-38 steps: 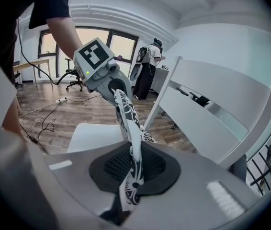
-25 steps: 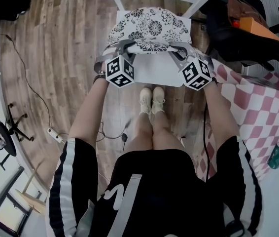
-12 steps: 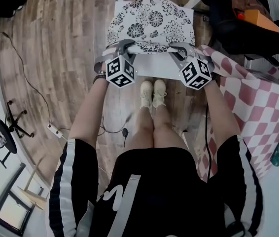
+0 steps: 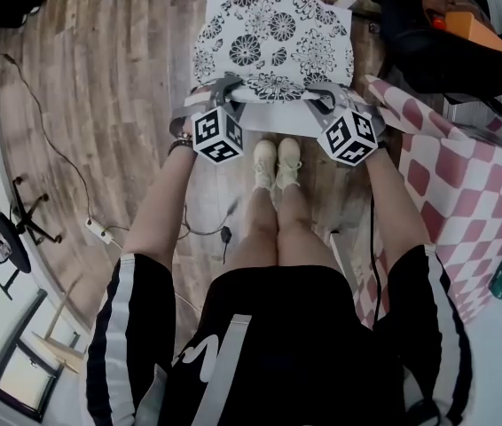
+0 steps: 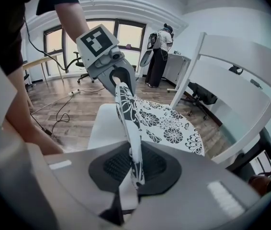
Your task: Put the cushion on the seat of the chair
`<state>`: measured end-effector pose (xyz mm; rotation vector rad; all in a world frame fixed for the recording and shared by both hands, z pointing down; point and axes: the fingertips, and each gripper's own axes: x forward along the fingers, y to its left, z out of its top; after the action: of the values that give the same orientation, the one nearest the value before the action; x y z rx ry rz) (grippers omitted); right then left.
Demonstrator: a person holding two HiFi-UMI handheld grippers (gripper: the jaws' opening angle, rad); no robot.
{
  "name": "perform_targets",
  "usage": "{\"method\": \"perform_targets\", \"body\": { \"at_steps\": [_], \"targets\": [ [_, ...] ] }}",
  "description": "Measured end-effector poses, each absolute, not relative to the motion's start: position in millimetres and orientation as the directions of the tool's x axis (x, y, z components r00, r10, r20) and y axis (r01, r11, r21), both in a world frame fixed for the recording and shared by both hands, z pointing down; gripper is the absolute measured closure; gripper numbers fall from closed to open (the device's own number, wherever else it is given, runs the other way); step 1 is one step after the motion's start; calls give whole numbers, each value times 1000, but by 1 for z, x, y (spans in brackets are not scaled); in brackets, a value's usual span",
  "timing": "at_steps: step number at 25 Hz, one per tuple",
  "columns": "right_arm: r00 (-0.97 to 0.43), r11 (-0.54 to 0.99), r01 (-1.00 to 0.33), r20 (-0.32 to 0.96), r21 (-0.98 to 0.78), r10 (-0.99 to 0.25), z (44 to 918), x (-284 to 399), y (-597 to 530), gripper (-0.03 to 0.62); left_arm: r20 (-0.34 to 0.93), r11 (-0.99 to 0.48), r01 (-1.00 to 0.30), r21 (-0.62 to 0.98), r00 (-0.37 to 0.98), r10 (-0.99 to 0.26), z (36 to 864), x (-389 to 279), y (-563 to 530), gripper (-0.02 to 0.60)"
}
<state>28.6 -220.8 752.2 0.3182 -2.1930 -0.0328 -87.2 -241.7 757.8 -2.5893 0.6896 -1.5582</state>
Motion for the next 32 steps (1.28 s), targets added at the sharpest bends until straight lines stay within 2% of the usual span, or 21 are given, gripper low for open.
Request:
{"method": "perform_targets", "body": {
  "at_steps": [32],
  "targets": [
    [-471,980,-190,871,55,-140,823,50,-153,572,892,-937,-322,-134,373,-256,823,-69,-159,463]
  ]
}}
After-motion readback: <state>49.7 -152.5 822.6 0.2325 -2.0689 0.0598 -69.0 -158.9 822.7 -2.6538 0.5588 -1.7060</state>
